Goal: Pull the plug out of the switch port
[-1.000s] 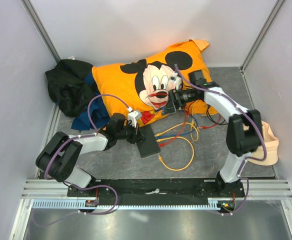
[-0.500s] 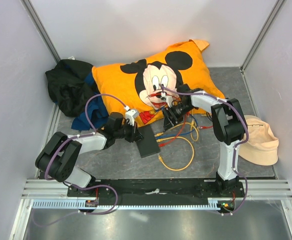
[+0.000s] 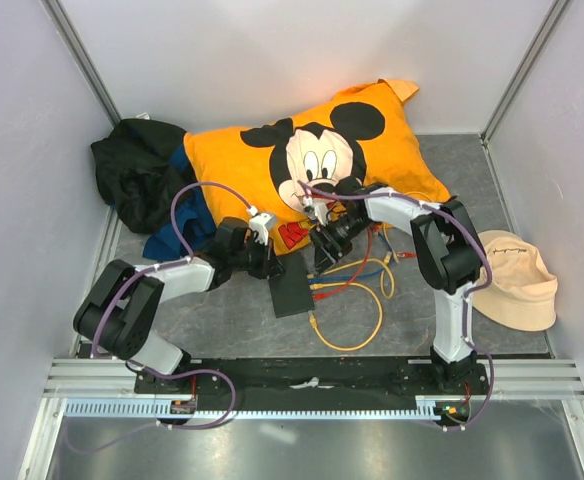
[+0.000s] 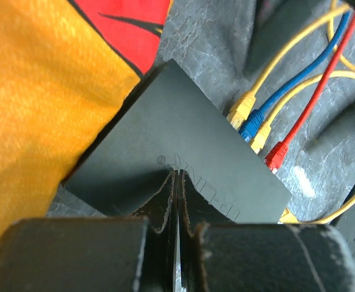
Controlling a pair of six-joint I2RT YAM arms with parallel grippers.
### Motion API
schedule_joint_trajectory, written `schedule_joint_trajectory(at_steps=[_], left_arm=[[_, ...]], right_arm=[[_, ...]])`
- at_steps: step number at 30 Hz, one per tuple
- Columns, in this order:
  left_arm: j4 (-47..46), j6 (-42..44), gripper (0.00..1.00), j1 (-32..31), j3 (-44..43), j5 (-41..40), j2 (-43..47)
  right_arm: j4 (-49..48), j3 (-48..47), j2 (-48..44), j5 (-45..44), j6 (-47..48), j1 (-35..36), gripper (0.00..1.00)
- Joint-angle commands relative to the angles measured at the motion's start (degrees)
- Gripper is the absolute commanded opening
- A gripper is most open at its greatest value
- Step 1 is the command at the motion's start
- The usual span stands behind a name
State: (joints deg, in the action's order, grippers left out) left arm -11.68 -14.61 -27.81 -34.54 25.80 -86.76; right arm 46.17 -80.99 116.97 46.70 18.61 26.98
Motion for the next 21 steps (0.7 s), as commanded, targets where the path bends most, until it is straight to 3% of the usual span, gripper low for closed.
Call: schedule_joint_trajectory(at_steps=[1,8,14,21], left_arm=[[5.7,1.1,0.02,0.3,-1.5,-1.4,-2.8],[6.4,1.7,0.02,0.1,0.0,1.0,-3.4],[5.9,0.9,0.02,0.1,2.1,-0.2,-2.9],[5.7,0.8,0.02,0.1,1.8,-0.4,-3.9]], right_arm=[[-0.2,-7.1,6.7,1.5,-0.3,-4.3,0.85],[1.9,-12.6,13.1,4.6,-1.0,-3.2,0.78],[10.3,-12.8,17.5,5.4,4.7,-0.5,0.65],[14.0,-14.1,19.8,2.5,8.7,-0.6,0.61]])
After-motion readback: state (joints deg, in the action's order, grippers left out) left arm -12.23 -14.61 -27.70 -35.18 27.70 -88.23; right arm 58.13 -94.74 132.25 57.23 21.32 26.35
